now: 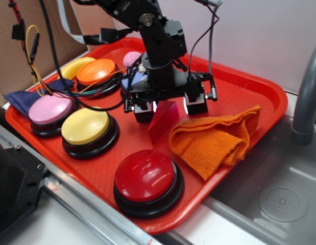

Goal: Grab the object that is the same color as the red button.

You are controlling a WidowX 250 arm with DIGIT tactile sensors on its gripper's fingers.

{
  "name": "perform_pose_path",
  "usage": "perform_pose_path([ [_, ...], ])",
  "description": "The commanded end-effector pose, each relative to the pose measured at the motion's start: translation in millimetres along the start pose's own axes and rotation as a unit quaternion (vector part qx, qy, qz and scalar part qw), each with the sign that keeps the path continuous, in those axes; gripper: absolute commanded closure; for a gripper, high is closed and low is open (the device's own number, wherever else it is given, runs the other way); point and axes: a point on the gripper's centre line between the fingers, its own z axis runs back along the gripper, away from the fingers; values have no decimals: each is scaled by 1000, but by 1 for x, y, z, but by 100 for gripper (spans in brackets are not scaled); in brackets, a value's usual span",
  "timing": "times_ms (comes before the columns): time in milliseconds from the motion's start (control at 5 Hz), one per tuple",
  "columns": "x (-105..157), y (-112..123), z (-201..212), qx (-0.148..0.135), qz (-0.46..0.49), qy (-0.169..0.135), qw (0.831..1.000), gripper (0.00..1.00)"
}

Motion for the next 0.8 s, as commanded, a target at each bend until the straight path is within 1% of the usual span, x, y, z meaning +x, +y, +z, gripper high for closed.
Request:
perform_pose_path([
  [0, 9, -6, 20, -30, -17, -7, 999, 100],
  [200, 11, -8, 29, -37, -46, 3, 998, 100],
  [400, 19, -5, 49, -47, -66, 17, 997, 100],
  [600, 29, -1, 80, -24, -137, 29, 990, 100],
])
